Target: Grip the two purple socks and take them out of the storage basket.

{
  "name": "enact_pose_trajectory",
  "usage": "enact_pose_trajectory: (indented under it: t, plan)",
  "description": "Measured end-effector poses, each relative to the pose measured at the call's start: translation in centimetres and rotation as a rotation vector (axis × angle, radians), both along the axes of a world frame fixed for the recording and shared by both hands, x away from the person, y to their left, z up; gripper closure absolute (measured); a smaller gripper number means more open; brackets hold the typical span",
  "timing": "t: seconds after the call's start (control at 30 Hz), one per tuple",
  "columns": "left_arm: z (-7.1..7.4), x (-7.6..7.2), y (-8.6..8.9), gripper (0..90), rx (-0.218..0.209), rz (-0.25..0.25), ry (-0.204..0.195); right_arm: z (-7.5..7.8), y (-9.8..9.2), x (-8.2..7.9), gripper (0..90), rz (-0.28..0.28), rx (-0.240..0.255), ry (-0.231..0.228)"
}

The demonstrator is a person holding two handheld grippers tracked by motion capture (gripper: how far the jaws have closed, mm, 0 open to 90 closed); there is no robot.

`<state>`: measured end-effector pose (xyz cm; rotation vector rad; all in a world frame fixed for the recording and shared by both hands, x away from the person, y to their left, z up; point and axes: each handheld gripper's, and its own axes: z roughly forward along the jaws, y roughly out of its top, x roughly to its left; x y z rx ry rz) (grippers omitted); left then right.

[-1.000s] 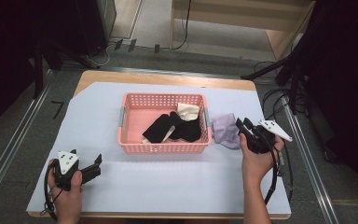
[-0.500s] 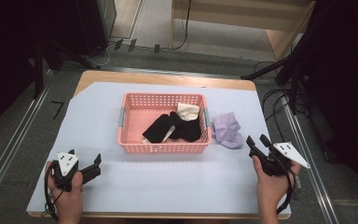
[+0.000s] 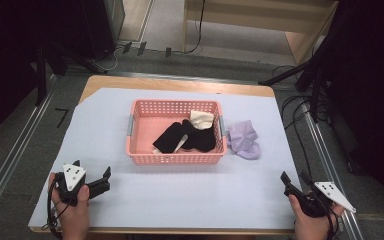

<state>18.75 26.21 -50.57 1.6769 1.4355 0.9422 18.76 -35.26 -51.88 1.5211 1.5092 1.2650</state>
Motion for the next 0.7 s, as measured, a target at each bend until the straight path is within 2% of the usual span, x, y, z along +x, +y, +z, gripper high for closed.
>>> enact_pose_trajectory:
  t: [0.07,0.1,0.2,0.3,0.37,0.4,0.43,0.47,0.5,0.53,0.63,0.7]
  plan:
    - [0.0,0.0,0.1,2.6,0.002,-0.002,0.001,-0.1,-0.3,-0.1,24.8,-0.005,-0.003,-0.015]
    - [0.0,0.0,0.0,2.0,-0.005,0.001,0.001,-0.4,-0.4,-0.3,23.4,-0.026,0.007,-0.025]
    - [0.0,0.1,0.0,0.1,0.000,0.002,0.012,-0.8,-0.4,-0.3,22.2,-0.045,-0.006,-0.028]
    - [0.0,0.1,-0.1,0.0,0.011,0.007,0.013,-0.8,-0.4,-0.2,21.3,-0.064,0.003,-0.030]
    - [0.0,0.1,-0.1,0.0,0.003,0.010,0.007,-0.9,-0.3,-0.2,20.2,-0.065,-0.017,-0.035]
    - [0.0,0.0,0.0,0.0,-0.003,0.010,0.003,-0.9,0.1,-0.2,20.3,-0.060,-0.045,-0.038]
    - [0.0,0.0,0.0,0.0,-0.003,0.010,0.003,-0.9,0.1,-0.2,20.3,-0.060,-0.045,-0.038]
    - [0.0,0.0,0.0,0.0,-0.005,0.011,0.002,-0.9,0.4,-0.1,20.2,-0.043,-0.087,-0.030]
    - [0.0,0.0,0.0,0.0,-0.005,0.011,0.002,-0.9,0.4,-0.1,20.2,-0.043,-0.087,-0.030]
    - [0.0,0.0,0.0,0.0,-0.006,0.009,0.002,-0.9,0.8,0.1,18.9,-0.024,-0.121,-0.015]
    - [0.0,0.0,0.1,0.0,-0.006,0.007,0.003,-0.9,0.8,0.3,20.1,-0.020,-0.132,-0.006]
    - [0.0,0.0,0.1,0.0,-0.007,0.007,0.005,-0.9,0.7,0.3,23.5,-0.019,-0.117,0.005]
